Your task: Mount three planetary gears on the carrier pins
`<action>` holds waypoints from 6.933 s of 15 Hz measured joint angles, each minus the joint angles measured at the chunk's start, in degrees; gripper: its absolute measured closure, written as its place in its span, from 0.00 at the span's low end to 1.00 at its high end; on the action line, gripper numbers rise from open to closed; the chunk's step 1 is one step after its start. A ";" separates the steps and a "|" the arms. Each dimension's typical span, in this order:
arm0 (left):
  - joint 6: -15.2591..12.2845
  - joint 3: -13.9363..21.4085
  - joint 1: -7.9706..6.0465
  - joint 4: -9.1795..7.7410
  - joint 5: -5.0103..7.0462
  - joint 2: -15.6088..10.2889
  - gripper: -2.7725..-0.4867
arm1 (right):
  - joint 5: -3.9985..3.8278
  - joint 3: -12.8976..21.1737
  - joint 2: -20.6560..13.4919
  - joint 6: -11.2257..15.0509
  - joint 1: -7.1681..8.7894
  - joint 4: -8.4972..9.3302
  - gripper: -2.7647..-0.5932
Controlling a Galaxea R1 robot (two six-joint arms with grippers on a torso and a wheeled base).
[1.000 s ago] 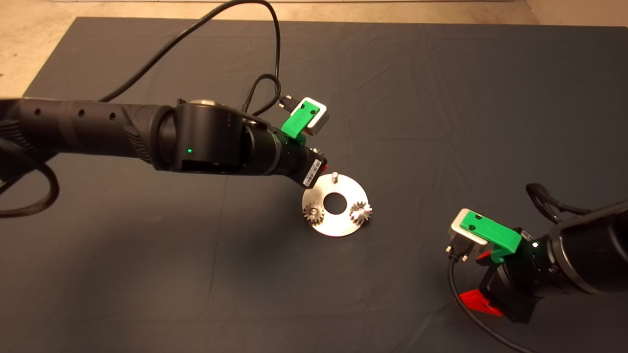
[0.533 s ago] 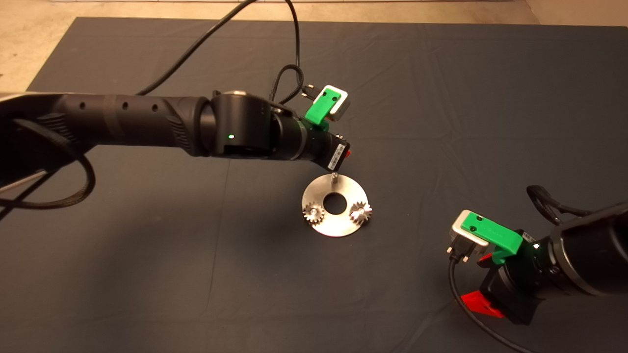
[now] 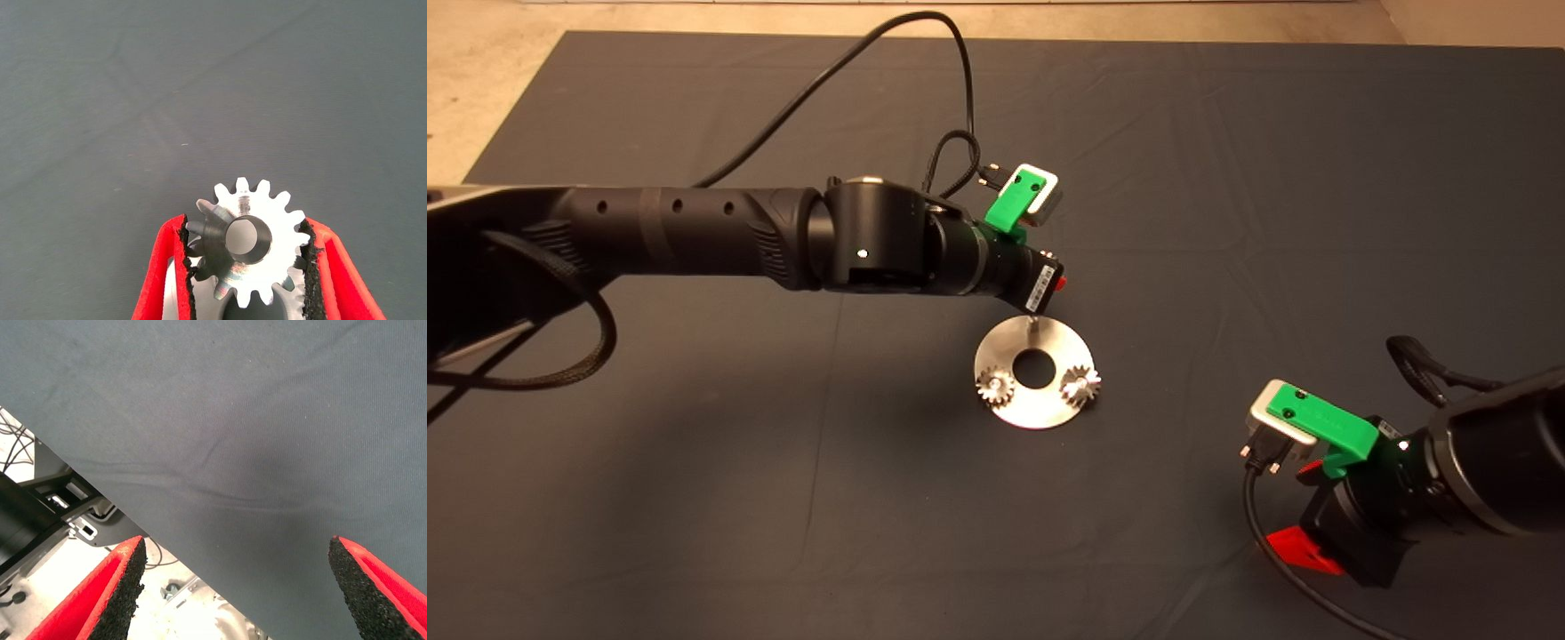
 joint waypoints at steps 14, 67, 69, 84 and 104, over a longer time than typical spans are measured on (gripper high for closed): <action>3.77 0.08 1.30 0.10 0.39 0.00 0.93 | -0.13 0.00 -11.73 -0.06 -4.02 0.11 0.34; 17.50 -2.57 6.90 3.63 1.52 1.76 0.93 | 0.05 0.00 -16.57 -1.48 -6.62 0.11 0.34; 17.52 -2.82 6.78 3.63 1.39 1.77 0.94 | 0.02 0.00 -16.57 -1.48 -6.62 0.11 0.34; 19.23 -2.85 6.60 3.63 2.15 1.73 0.94 | 0.05 0.00 -16.57 -1.46 -6.51 0.11 0.34; 19.46 -4.16 5.18 -0.52 2.62 1.77 0.94 | 0.05 0.00 -16.44 -1.41 -6.49 0.11 0.34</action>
